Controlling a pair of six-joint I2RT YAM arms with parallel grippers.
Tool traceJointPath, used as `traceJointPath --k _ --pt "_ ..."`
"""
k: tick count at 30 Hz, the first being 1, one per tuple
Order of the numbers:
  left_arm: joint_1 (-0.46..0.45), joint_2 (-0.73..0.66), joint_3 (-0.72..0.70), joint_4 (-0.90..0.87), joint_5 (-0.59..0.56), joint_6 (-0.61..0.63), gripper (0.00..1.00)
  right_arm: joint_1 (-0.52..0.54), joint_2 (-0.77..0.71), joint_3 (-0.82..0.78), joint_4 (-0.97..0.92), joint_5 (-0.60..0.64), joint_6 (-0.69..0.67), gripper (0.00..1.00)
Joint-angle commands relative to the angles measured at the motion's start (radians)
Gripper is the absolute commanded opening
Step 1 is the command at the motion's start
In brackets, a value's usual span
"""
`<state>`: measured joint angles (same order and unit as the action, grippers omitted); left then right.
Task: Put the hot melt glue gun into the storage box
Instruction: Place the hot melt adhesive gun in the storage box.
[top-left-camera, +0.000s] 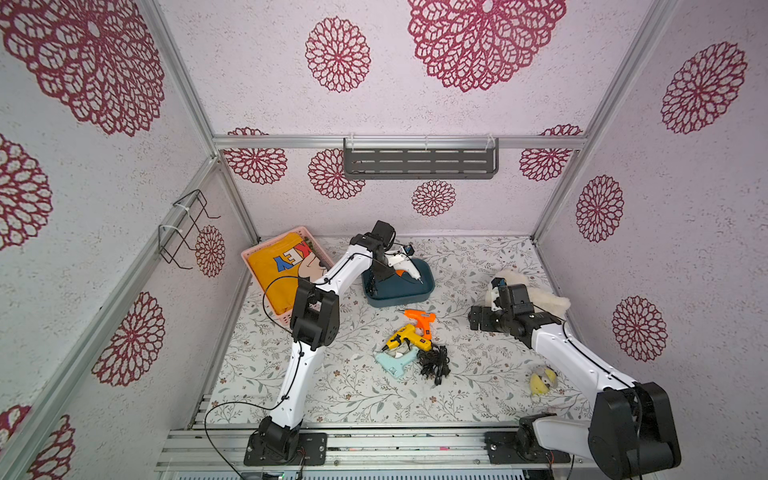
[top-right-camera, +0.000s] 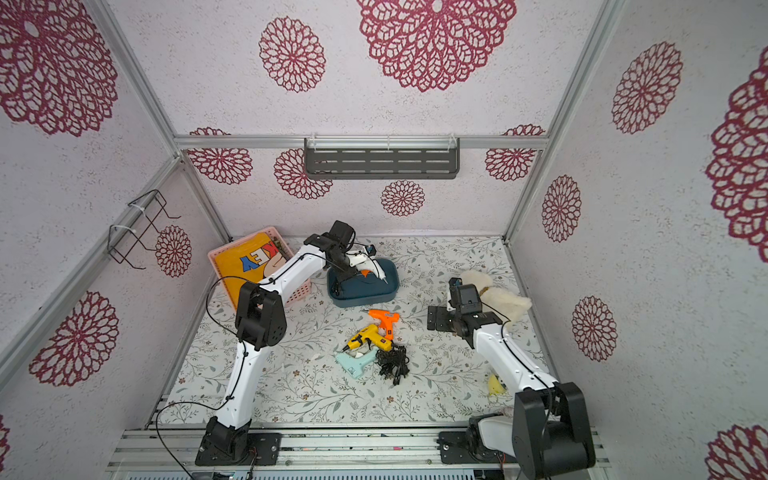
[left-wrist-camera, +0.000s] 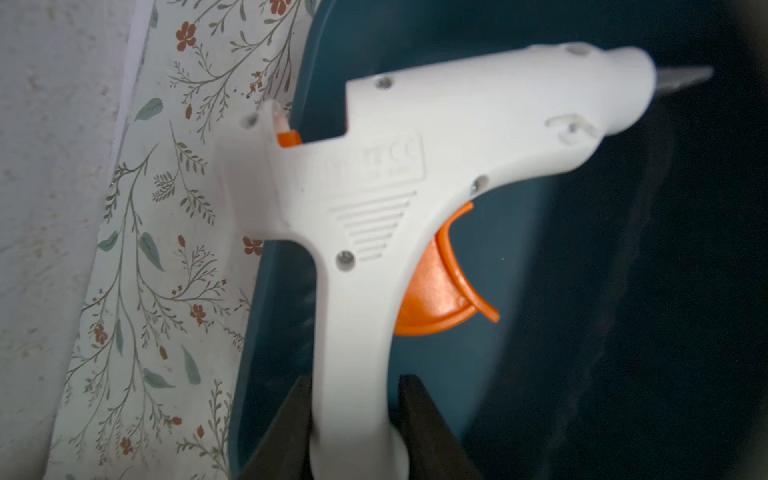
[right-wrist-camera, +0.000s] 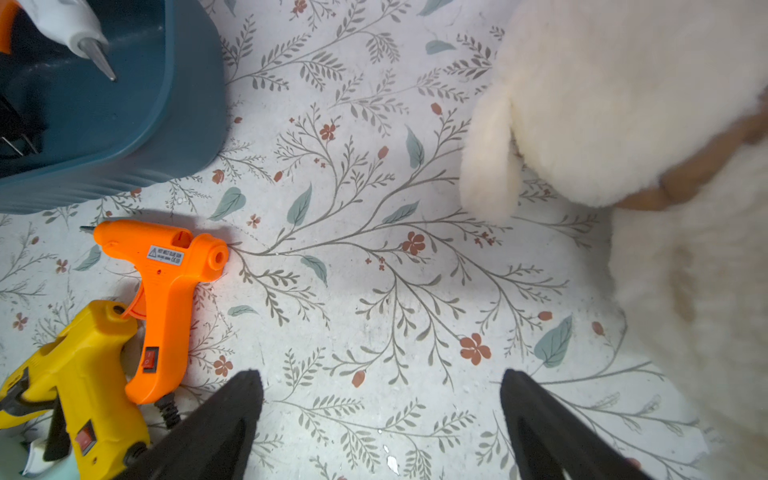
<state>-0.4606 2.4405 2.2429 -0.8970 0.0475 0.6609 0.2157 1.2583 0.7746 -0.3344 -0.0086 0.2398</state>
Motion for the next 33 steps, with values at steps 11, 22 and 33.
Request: traceJointPath --k 11,22,33 --pt "-0.020 0.058 -0.056 0.057 0.047 -0.032 0.18 -0.016 -0.020 0.003 -0.005 -0.008 0.015 0.97" --pt "-0.023 -0.017 -0.054 0.050 0.020 -0.056 0.64 -0.026 -0.041 -0.002 -0.006 -0.021 0.037 0.97" --pt "-0.053 -0.226 -0.110 0.009 -0.050 -0.138 0.79 -0.012 0.033 0.089 -0.038 -0.130 0.057 0.93"
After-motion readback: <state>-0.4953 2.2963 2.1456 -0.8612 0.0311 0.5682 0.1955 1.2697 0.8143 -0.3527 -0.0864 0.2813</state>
